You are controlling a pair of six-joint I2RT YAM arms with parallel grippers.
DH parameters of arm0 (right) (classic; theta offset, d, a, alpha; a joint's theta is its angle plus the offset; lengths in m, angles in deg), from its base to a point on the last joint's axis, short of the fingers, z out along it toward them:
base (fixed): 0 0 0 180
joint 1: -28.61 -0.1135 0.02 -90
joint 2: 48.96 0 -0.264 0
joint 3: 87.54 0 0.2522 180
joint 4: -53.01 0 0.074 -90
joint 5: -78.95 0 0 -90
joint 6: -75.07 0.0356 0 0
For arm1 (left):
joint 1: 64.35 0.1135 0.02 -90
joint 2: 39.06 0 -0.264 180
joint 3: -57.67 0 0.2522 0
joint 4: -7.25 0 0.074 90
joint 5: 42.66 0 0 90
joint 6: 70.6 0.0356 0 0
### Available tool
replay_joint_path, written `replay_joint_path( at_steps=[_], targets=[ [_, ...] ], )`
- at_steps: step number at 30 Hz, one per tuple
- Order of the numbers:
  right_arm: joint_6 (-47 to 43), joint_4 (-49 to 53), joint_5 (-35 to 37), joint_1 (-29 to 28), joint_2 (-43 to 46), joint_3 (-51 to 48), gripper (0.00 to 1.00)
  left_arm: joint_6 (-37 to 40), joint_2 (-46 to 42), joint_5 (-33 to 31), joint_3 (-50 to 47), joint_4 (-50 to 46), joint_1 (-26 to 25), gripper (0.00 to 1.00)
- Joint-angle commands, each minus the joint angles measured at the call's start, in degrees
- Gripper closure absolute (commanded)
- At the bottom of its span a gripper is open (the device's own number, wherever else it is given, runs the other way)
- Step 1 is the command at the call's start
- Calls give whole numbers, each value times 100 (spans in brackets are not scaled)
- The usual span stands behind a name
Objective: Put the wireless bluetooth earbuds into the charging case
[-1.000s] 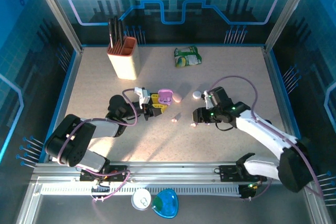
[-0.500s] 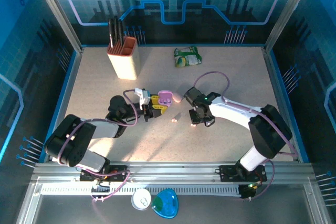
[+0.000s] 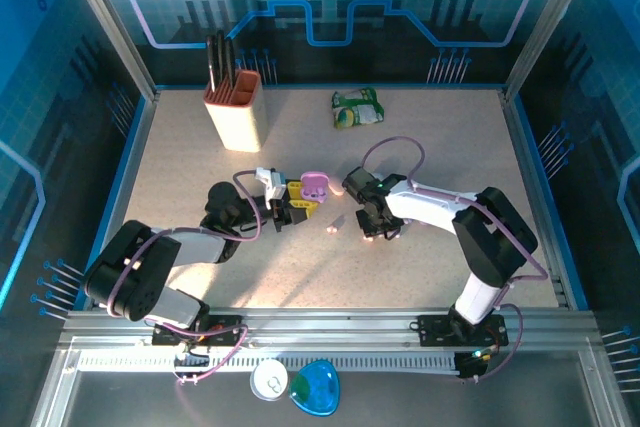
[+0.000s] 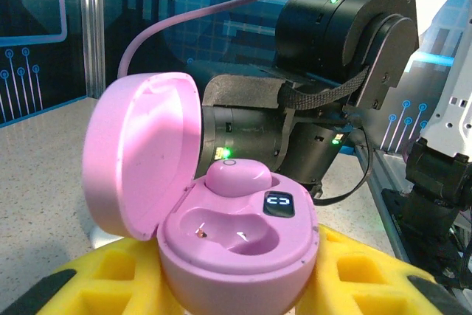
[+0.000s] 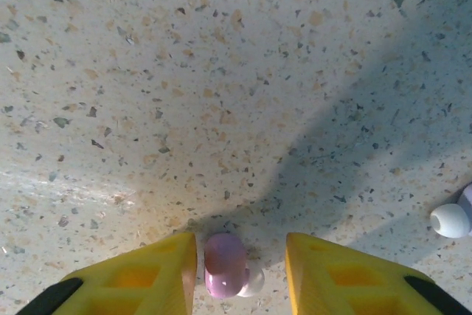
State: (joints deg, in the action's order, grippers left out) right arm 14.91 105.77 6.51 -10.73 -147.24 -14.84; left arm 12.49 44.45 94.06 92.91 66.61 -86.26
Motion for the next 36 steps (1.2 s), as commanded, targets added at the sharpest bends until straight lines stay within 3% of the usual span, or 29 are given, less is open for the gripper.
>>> replay_joint_path(
  at_steps=[1,15,36],
  targets=[
    [-62,103,-1,-75,-78,84,59,173,-142,-15,-36,13,29,72],
    [21,602,488,-364,-221,144,58,163,-55,-5,-38,105,33,73],
    [-40,758,865,-442,-443,434,68,83,21,-11,-84,248,30,72]
  ],
)
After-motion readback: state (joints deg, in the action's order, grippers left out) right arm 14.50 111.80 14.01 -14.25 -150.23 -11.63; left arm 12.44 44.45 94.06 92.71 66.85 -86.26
